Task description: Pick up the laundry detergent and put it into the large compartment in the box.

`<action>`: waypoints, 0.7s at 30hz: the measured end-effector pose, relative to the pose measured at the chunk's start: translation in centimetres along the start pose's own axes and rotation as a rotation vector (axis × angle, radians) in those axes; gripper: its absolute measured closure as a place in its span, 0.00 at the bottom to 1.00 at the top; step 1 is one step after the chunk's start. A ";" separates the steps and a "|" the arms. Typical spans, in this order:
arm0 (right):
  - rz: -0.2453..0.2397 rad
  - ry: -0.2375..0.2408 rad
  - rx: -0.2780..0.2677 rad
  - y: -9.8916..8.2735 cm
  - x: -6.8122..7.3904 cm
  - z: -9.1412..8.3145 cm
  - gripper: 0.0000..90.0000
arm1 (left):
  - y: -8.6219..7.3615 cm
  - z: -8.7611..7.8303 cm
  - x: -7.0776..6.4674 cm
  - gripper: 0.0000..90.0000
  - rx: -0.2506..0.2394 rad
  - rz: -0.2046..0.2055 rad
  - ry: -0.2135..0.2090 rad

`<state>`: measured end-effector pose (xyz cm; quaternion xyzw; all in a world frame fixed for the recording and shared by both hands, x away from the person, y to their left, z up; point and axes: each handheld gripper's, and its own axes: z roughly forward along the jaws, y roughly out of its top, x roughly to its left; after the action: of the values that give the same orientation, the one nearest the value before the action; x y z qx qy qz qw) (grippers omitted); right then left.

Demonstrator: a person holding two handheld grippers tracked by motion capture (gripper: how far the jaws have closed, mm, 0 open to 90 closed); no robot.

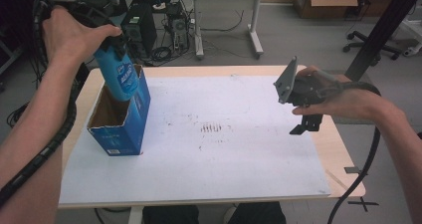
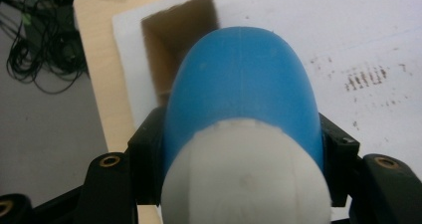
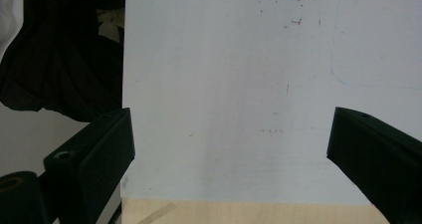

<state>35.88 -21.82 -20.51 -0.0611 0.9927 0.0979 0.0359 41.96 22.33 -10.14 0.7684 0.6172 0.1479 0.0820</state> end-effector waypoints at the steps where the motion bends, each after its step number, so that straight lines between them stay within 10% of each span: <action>1: -0.002 0.002 0.001 0.1 0.0 0.1 0.05 | -0.2 0.2 0.2 0.42 0.002 -0.010 0.003; 21: -0.015 0.014 0.009 0.8 -0.2 0.9 0.05 | -3.8 7.4 2.1 0.42 0.034 -0.113 0.016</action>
<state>36.00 -20.85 -21.27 -0.0690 0.9928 0.0926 0.0302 41.30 25.66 -18.03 0.7323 0.6628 0.1386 0.0725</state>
